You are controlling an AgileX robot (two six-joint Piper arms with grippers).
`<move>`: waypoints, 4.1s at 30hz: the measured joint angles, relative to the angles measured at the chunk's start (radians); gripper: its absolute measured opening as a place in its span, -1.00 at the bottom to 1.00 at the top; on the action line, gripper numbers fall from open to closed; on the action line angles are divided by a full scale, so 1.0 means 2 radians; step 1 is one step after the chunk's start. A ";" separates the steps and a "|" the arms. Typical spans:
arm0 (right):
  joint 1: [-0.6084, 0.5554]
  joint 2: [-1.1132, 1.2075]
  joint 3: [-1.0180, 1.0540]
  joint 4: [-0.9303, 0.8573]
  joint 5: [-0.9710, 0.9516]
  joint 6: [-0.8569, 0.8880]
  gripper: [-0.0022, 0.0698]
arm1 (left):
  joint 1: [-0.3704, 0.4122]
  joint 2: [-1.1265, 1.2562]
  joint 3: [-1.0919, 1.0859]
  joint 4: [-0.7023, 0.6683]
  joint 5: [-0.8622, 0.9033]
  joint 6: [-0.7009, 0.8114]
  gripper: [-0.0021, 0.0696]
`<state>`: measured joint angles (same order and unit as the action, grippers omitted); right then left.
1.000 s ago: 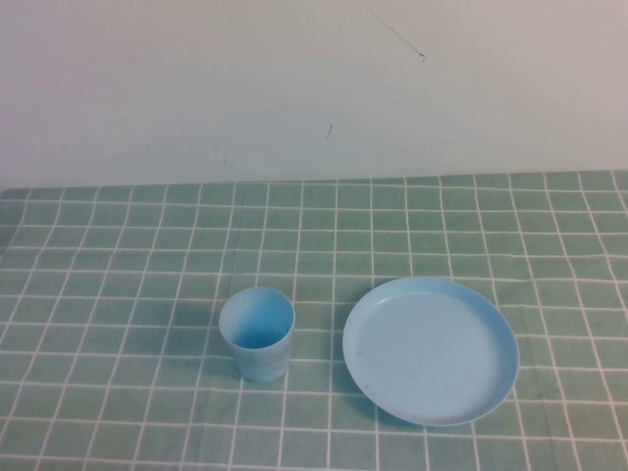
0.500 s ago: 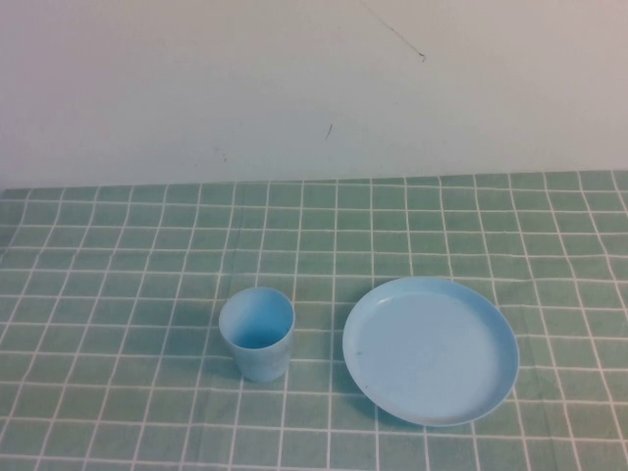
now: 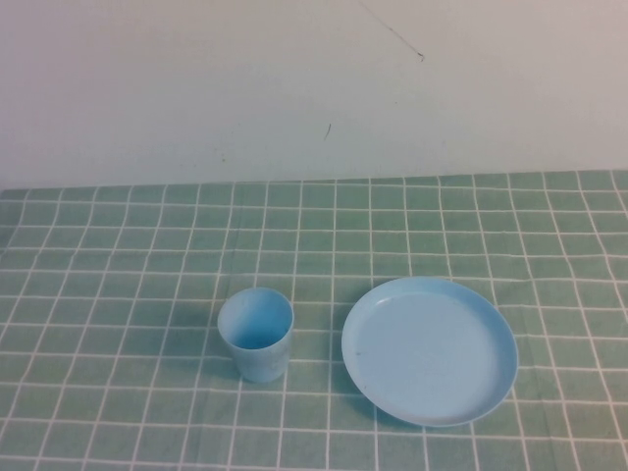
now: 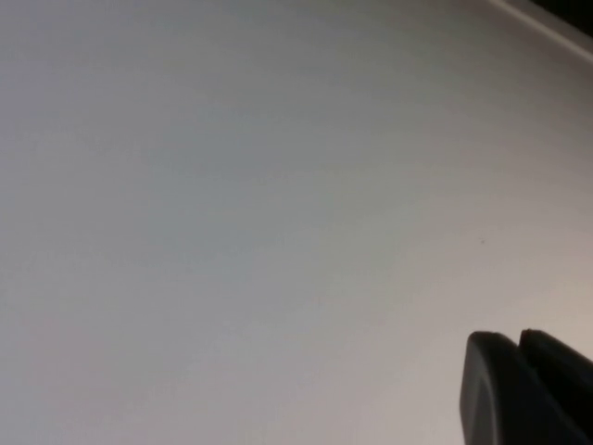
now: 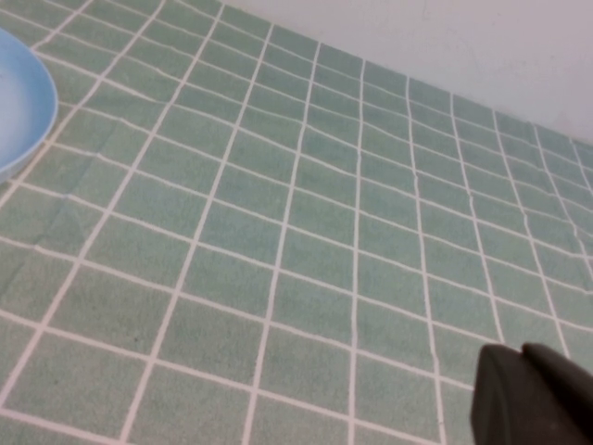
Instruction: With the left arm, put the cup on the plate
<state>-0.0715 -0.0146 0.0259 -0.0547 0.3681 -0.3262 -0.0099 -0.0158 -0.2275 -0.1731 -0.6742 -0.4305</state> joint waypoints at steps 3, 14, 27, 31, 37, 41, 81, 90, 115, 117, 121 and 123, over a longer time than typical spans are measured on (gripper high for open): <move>0.000 0.000 0.000 0.000 0.000 0.000 -0.95 | 0.000 0.013 -0.099 -0.001 0.131 0.043 -0.89; 0.000 0.000 0.000 0.000 0.000 0.000 -0.95 | 0.000 0.219 -0.301 -0.017 0.580 0.085 -0.89; 0.000 0.000 0.000 0.000 0.000 0.000 -0.95 | 0.000 0.414 -0.321 -0.155 0.765 0.194 -0.89; 0.000 0.000 0.000 0.000 0.000 0.000 -0.95 | 0.000 0.514 -0.359 -0.165 0.825 0.225 -0.80; 0.000 0.000 0.000 0.000 0.000 0.000 -0.95 | -0.007 0.643 -0.413 -0.172 0.848 0.255 -0.21; 0.000 0.000 0.000 0.000 0.000 0.000 -0.95 | -0.036 0.697 -0.439 -0.172 0.833 0.256 0.21; 0.000 0.000 0.000 0.000 0.000 -0.001 -0.95 | -0.267 0.971 -0.803 0.031 0.925 0.139 -0.92; 0.000 0.000 0.000 0.000 0.000 -0.001 -0.95 | -0.339 1.005 -0.857 0.038 0.927 0.134 -0.92; 0.000 0.000 0.000 0.000 0.000 -0.001 -0.95 | -0.339 1.108 -0.980 0.068 0.951 0.132 -0.39; 0.000 0.000 0.000 0.000 0.000 -0.001 -0.95 | -0.339 1.095 -1.010 0.067 0.953 0.134 -0.39; 0.000 0.000 0.000 0.000 0.000 -0.001 -0.95 | -0.339 1.053 -1.057 0.050 0.958 0.139 -0.44; 0.000 0.000 0.000 0.000 0.000 -0.001 -0.95 | -0.339 1.026 -1.062 0.039 0.959 0.144 -0.60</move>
<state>-0.0715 -0.0146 0.0259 -0.0547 0.3681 -0.3284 -0.6877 2.0364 -2.3518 -0.0947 1.2435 -0.1432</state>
